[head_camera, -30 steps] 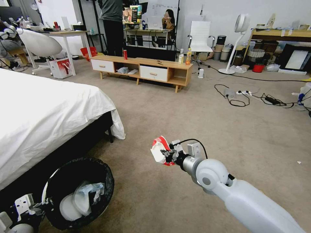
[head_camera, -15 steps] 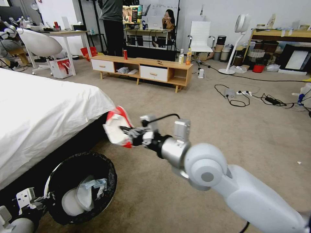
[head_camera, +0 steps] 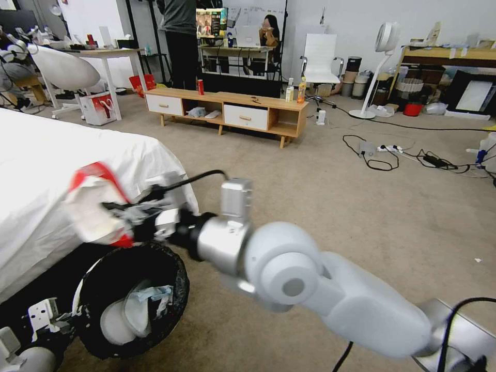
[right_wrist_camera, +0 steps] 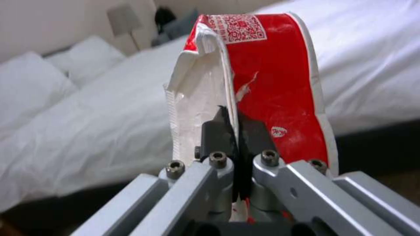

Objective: Pick up the trash bin and place the garbage on the floor into it.

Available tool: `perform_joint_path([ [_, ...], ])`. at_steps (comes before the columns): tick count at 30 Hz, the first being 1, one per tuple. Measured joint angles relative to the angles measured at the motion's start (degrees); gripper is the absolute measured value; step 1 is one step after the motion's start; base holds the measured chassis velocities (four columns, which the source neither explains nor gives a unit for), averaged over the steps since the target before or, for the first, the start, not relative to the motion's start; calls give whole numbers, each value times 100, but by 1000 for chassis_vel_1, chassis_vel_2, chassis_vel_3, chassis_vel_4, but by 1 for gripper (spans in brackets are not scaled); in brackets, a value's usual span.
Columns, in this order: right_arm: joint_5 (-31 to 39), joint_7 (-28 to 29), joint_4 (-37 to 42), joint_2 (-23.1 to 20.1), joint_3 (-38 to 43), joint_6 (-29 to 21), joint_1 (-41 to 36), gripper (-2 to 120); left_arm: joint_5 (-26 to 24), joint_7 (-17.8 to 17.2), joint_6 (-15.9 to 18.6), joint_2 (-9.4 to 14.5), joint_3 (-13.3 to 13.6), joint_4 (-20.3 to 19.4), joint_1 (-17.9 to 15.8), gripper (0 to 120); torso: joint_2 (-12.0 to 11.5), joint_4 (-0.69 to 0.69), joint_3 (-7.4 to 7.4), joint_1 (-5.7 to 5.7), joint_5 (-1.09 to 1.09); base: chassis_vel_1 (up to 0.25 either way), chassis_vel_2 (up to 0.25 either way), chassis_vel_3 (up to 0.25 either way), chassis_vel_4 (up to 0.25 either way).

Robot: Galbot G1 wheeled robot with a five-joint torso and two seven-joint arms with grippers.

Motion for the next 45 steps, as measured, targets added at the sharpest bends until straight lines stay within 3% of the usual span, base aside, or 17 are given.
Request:
perform_joint_path([
  [14,78,481,-418,45,-871,-451,-141,0,2,10,3,-5,-14,-69,12,1,0,0,0,0,1,0,0,0,0],
  [45,-497,601,-1068,-151,-1108,-683,-658,0,-22,44,-2,-28,-50,-133,83,1,0,0,0,0,2,0,0,0,0],
])
